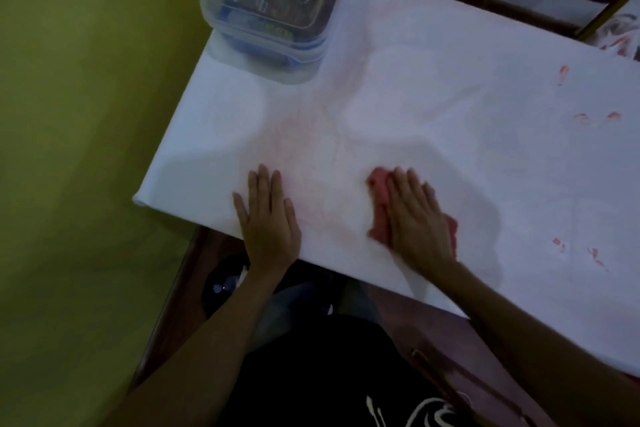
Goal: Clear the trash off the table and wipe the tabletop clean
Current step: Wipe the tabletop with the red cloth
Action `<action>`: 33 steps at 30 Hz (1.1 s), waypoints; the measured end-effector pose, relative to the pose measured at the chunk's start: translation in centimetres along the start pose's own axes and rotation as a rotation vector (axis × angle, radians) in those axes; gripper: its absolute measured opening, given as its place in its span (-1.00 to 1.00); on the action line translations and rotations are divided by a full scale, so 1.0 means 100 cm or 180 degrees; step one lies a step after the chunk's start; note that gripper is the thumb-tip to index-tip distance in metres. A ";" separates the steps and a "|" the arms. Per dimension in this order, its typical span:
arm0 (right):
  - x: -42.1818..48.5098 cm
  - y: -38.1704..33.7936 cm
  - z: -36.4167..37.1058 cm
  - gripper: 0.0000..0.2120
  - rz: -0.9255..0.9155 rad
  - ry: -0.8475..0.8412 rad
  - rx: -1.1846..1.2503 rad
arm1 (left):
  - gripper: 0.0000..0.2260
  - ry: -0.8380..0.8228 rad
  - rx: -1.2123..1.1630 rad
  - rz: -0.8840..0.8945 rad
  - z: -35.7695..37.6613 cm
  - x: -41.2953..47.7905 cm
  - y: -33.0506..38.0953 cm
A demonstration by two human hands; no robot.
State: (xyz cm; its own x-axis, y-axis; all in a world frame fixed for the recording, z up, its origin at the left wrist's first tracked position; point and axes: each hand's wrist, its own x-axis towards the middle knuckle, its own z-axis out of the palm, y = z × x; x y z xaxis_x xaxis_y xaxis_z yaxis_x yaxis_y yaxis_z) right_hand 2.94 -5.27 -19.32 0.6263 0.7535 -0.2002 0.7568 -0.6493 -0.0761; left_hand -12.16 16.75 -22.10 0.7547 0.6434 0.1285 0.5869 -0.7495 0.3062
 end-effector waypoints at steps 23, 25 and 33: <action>0.062 -0.085 -0.002 -0.12 0.1205 0.0251 0.0469 | -0.56 0.0047 0.0006 -0.0086 0.000 -0.005 0.000; 0.039 -0.121 0.002 -0.15 0.0563 0.0072 0.0461 | -0.55 -0.0013 -0.0025 -0.0092 -0.001 -0.005 -0.001; -0.031 -0.011 0.009 -0.38 -0.0685 0.0023 0.0259 | -0.54 -0.0112 0.0045 -0.0081 0.000 -0.003 -0.002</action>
State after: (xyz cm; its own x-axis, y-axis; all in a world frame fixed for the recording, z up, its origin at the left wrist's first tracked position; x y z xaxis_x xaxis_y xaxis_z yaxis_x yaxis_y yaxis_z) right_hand 0.03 -6.96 -19.53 0.4536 0.8760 -0.1640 0.8556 -0.4795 -0.1948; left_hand -12.54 16.67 -22.17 0.7491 0.6566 0.0876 0.6100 -0.7353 0.2955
